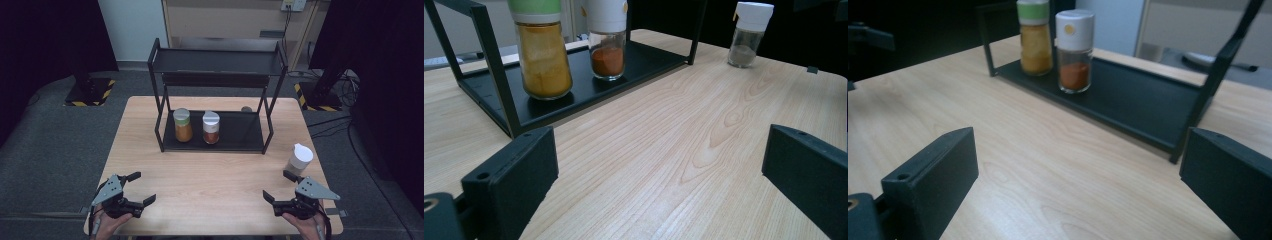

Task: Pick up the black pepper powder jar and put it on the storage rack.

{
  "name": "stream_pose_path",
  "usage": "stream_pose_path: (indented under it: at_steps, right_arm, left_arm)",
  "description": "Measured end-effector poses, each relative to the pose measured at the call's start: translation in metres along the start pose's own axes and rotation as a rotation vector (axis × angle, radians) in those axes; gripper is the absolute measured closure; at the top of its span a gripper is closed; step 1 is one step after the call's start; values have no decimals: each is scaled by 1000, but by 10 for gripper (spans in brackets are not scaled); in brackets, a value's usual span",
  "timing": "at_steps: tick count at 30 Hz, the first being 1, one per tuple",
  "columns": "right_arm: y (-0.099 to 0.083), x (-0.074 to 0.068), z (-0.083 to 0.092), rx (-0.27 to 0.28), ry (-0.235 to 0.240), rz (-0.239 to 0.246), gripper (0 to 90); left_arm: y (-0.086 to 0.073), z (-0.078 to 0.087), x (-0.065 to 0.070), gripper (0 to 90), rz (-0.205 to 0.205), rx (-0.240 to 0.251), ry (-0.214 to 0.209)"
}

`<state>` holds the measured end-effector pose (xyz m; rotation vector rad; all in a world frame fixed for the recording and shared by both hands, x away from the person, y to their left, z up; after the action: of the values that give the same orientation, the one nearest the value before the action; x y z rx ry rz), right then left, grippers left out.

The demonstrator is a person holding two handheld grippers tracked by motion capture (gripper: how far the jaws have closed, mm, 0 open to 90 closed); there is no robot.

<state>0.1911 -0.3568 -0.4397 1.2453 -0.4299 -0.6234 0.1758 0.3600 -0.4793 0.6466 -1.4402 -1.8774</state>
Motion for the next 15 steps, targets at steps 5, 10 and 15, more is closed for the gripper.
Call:
stream_pose_path:
  at_steps: [5,10,15]
  right_arm:
    - [8,-3,14,8,-72,11,27]
    - [14,0,25,17,-119,5,27]
    - [19,6,32,18,-155,2,27]
  left_arm:
    - [0,0,0,0,3,0,3]
    - [0,0,0,0,5,2,5]
    - [0,0,0,0,5,1,4]
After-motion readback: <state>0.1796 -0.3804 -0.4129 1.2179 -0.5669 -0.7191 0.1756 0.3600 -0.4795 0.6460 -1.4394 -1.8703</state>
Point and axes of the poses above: each handheld gripper's, and its own axes: z roughly backward along the jaws, y roughly out of its top, x roughly to its right, the point moved 1 cm from there along -z, roughly forward along the jaws, and after that the axes turned 6 degrees about y, right-handed, at the moved point
